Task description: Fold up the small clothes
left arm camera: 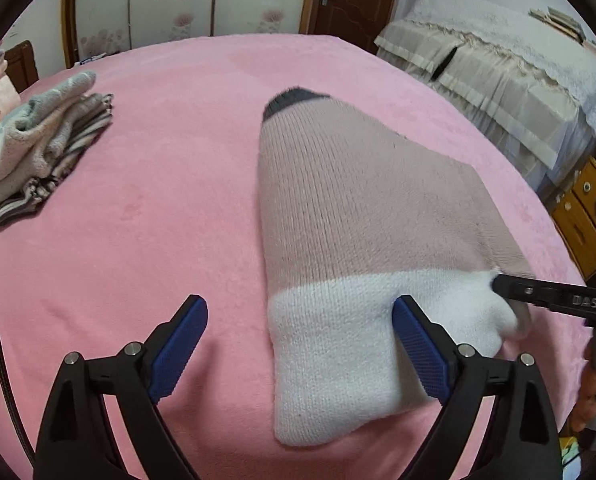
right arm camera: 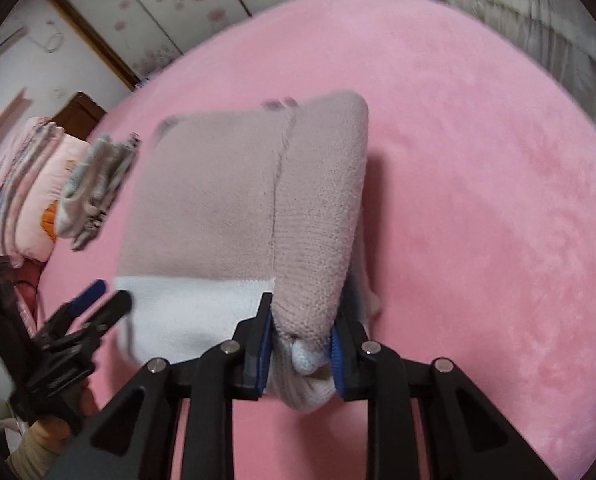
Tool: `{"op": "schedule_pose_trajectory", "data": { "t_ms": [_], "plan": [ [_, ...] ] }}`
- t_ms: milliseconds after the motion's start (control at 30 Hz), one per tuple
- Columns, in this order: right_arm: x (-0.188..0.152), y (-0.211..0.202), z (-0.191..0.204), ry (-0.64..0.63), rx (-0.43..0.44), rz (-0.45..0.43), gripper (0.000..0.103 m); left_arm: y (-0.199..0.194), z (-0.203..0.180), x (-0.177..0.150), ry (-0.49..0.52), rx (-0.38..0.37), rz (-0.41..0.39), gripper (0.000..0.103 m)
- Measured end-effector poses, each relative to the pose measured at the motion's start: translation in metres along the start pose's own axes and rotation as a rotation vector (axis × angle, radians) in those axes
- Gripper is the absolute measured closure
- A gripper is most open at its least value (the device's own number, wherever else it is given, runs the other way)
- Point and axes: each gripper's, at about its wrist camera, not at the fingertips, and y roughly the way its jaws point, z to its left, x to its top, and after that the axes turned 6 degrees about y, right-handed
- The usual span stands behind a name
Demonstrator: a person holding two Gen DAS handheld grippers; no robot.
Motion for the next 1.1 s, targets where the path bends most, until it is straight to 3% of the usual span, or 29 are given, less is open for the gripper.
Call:
{"op": "schedule_pose_trajectory", "data": {
  "t_ms": [167, 300, 500, 567, 600, 700, 867, 1000, 1067, 1100],
  "plan": [
    [-0.005, -0.010, -0.013, 0.045, 0.094, -0.054, 0.071, 0.005, -0.001, 0.000, 0.005, 0.017, 0.000, 0.005],
    [-0.015, -0.032, -0.024, 0.057, 0.128, -0.083, 0.054, -0.003, 0.003, 0.001, -0.008, 0.012, -0.004, 0.005],
    [-0.033, -0.038, -0.022, -0.012, 0.131, -0.061, 0.054, -0.021, 0.009, -0.007, -0.035, 0.008, -0.026, 0.005],
    [-0.037, -0.033, -0.017, -0.037, 0.133, -0.048, 0.058, -0.021, 0.012, -0.011, -0.046, 0.007, -0.025, 0.005],
    [-0.038, -0.028, -0.014, -0.048, 0.121, -0.041, 0.075, -0.017, 0.013, -0.014, -0.044, 0.025, -0.014, 0.005],
    [-0.040, -0.023, -0.017, -0.051, 0.074, -0.051, 0.087, -0.006, 0.017, -0.019, -0.039, 0.062, 0.020, 0.005],
    [-0.040, -0.015, -0.030, 0.006, 0.055, -0.015, 0.088, 0.003, 0.019, -0.022, -0.036, 0.055, 0.040, 0.005],
    [-0.033, -0.036, -0.007, -0.072, 0.013, -0.032, 0.082, -0.010, 0.018, -0.007, -0.013, 0.028, 0.067, 0.006],
    [-0.023, -0.049, 0.004, -0.113, -0.003, -0.065, 0.073, -0.019, 0.020, 0.008, 0.001, 0.008, 0.039, 0.005],
    [-0.015, -0.055, 0.009, -0.127, -0.009, -0.089, 0.061, -0.021, 0.021, 0.015, 0.003, 0.003, 0.023, 0.005]
  ]
}}
